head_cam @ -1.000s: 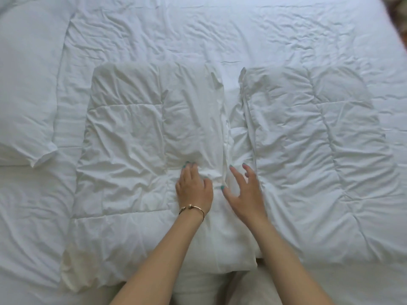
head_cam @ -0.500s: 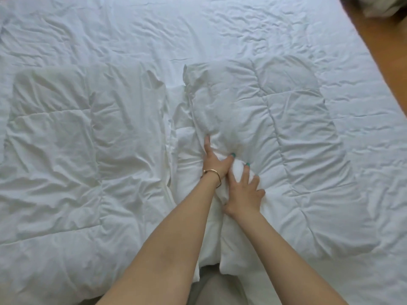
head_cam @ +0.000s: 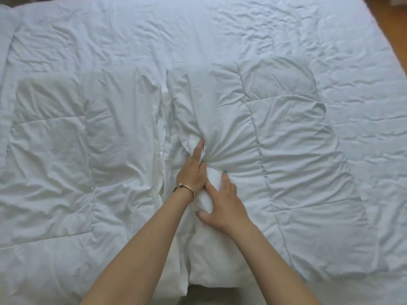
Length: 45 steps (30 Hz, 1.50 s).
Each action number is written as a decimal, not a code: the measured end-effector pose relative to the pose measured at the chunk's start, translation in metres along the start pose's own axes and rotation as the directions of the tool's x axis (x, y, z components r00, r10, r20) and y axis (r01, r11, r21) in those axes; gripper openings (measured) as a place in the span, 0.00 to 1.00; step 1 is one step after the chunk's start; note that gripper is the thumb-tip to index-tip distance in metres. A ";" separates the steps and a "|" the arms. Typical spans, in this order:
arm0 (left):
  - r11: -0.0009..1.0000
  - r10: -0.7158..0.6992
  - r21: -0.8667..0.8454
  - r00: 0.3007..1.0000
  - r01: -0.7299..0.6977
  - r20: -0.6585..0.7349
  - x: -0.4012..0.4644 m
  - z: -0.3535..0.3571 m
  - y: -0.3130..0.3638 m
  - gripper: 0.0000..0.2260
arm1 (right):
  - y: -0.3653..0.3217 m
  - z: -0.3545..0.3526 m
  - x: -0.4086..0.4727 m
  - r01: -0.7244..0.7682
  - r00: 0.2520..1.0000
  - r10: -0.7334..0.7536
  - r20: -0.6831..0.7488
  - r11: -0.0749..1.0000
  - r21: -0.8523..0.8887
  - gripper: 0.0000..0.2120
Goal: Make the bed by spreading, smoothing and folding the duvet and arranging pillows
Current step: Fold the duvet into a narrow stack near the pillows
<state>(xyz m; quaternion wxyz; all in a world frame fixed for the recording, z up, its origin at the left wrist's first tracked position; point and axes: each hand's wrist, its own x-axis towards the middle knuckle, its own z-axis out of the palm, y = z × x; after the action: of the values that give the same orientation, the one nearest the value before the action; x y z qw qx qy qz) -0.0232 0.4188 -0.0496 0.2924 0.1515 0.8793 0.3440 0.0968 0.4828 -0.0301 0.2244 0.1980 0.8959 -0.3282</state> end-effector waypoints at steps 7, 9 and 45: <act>0.883 -0.296 0.304 0.928 0.356 -0.228 0.018 0.023 0.007 0.31 | 0.079 -0.029 0.007 -0.052 0.875 -0.033 -0.484 0.985 -0.162 0.28; 0.896 0.082 0.413 0.850 0.166 -0.520 0.009 0.043 0.028 0.31 | 0.102 -0.035 0.012 -0.253 0.838 0.072 -0.541 0.929 -0.269 0.32; 0.952 0.010 0.300 0.988 -0.056 0.154 -0.069 0.052 0.063 0.35 | 0.104 -0.220 -0.066 0.004 0.977 0.097 -0.190 0.883 0.469 0.53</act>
<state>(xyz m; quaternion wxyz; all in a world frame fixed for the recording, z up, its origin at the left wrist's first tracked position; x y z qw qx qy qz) 0.0670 0.4590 -0.0089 0.3253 0.2347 0.8945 0.1975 0.1429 0.6918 0.1034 0.0830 0.3008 0.8040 -0.5062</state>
